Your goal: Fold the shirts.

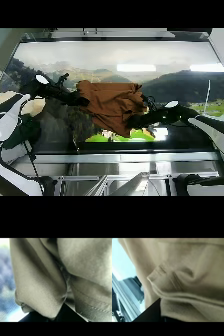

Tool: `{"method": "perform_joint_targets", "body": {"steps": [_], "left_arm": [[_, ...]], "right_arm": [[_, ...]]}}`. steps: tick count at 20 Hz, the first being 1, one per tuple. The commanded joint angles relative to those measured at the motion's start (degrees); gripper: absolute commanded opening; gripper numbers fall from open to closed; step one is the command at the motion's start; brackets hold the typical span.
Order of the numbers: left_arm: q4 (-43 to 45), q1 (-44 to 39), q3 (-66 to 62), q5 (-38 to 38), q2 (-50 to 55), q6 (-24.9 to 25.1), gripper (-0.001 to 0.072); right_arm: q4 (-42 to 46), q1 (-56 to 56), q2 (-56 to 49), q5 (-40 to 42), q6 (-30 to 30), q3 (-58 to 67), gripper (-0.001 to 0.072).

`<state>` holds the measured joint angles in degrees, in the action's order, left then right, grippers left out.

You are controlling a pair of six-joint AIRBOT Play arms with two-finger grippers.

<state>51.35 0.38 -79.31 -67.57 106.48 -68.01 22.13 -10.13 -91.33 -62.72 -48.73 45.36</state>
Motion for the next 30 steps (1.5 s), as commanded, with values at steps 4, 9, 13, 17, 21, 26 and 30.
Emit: {"method": "perform_joint_targets", "body": {"steps": [4,9,13,17,21,26,30], "left_arm": [[-6.1,1.3,-0.9,-10.0,-12.1,0.1,0.0017],[-29.0,8.9,-1.2,-12.7,-37.4,2.2,0.0017],[-31.4,18.4,-5.4,-1.4,-60.5,2.0,0.0019],[-27.3,25.5,-3.9,9.5,-74.4,2.0,0.0023],[-27.4,23.6,5.7,6.5,-71.1,3.3,0.0023],[-26.9,5.7,13.0,17.1,-48.0,18.0,0.0019],[-26.9,-1.5,2.2,21.7,-19.3,22.9,0.0019]], "right_arm": [[-4.9,4.0,9.6,-12.6,0.8,5.2,0.0021],[-9.2,18.4,29.4,-17.7,-3.7,24.8,0.002],[-8.0,27.5,40.6,-15.4,-5.3,42.8,0.0019],[-4.2,26.9,44.0,-8.5,-5.3,47.7,0.0019],[-3.1,19.4,36.0,-8.7,-5.3,46.9,0.0019],[6.4,8.0,19.0,-7.7,-7.7,40.0,0.0019],[11.2,7.3,3.5,1.0,-8.7,35.7,0.0019]]}}
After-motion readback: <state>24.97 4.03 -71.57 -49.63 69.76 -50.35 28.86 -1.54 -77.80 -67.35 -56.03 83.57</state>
